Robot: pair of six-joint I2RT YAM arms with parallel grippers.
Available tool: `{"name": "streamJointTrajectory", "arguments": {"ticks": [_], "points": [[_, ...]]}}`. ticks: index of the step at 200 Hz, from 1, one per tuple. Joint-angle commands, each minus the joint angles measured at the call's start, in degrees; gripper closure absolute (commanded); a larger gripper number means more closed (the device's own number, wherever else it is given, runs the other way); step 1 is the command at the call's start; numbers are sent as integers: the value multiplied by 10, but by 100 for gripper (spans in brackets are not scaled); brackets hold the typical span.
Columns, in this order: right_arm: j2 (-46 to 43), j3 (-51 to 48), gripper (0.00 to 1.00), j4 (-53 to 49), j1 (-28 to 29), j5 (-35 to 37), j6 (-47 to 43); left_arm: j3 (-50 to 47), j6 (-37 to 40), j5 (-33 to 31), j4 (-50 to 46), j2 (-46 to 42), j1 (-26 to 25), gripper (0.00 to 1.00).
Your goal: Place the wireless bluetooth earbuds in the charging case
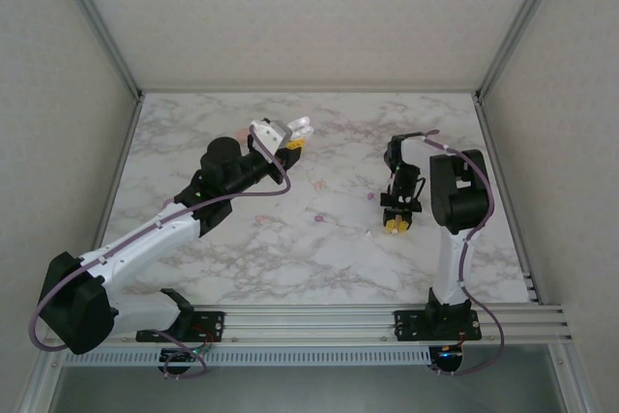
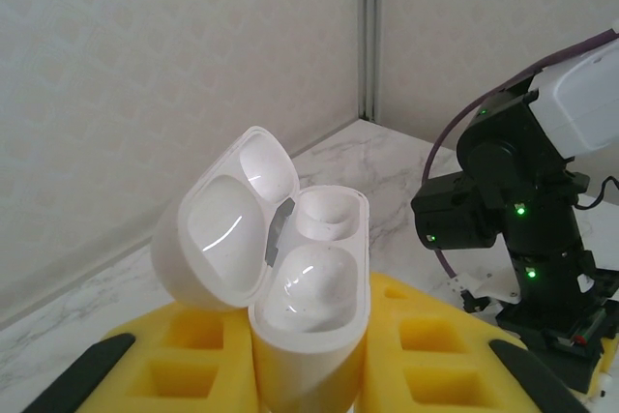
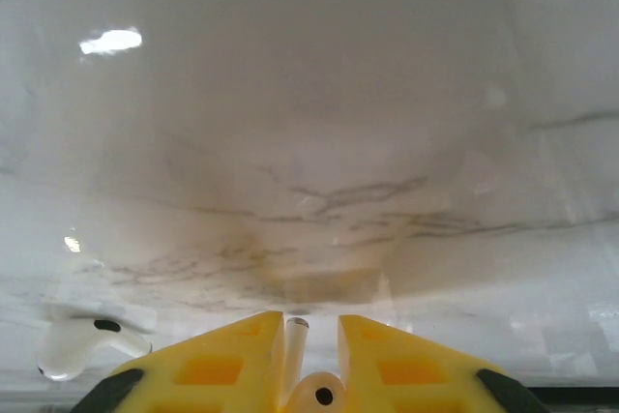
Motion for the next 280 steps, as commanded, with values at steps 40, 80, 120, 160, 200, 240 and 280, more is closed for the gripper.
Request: {"name": "streamJointTrajectory", "arguments": {"ticks": [40, 80, 120, 160, 200, 240, 280], "points": [[-2, 8, 71, 24, 2, -6, 16, 17, -18, 14, 4, -1, 5, 82], [-30, -11, 65, 44, 3, -16, 23, 23, -22, 15, -4, 1, 5, 82], [-58, -47, 65, 77, 10, -21, 38, 26, -28, 17, -5, 4, 6, 82], [-69, -76, 65, 99, 17, -29, 46, 32, -28, 19, -11, 4, 5, 82], [-72, -92, 67, 108, 22, -13, 35, 35, -30, 19, -13, 5, 4, 81], [-79, -95, 72, 114, 32, 4, 24, 39, -33, 22, -14, 9, 4, 81], [-117, -96, 77, 119, 35, 8, 32, 45, -34, 23, -16, 17, 1, 81]]}}
